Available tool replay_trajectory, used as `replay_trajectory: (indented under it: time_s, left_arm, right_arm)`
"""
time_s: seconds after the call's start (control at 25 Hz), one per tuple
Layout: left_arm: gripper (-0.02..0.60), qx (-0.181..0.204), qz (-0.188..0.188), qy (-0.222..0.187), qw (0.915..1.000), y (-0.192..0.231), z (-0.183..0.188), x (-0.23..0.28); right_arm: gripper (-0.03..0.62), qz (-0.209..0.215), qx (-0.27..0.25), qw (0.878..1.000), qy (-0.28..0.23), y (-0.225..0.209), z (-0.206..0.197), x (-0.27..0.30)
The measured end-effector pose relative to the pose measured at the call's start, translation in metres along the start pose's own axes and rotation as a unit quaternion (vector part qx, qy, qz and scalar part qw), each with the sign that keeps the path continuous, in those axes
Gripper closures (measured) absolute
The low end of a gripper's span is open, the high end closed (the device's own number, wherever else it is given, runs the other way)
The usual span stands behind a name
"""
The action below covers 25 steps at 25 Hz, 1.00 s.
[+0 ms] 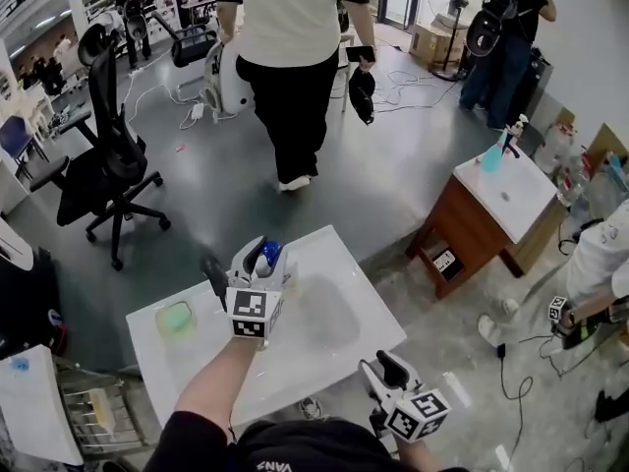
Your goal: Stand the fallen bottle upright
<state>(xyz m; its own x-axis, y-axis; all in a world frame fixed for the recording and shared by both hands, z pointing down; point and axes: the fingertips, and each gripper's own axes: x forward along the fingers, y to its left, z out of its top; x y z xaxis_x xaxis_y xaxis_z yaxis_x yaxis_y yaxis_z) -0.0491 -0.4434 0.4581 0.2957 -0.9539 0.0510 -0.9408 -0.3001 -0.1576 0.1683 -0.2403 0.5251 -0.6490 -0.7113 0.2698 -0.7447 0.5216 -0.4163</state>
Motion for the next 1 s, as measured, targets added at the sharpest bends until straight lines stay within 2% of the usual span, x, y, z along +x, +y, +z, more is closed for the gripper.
replay_trajectory:
  time_s: [0.4,0.84,1.0]
  left_arm:
    - [0.422,0.041,0.028,0.009,0.9987,0.01,-0.013,0.037]
    - [0.422,0.023,0.068,0.009,0.9973,0.033,-0.026,0.048]
    - [0.422,0.031,0.067,0.004,0.9972,0.032,-0.024,0.05]
  right_arm:
    - [0.416,-0.049,0.01,0.999,0.004,-0.026,-0.004,-0.028]
    - [0.416,-0.07,0.017,0.997,0.01,-0.03,-0.014,-0.044]
    - [0.416,-0.07,0.017,0.997,0.01,-0.03,-0.013,-0.045]
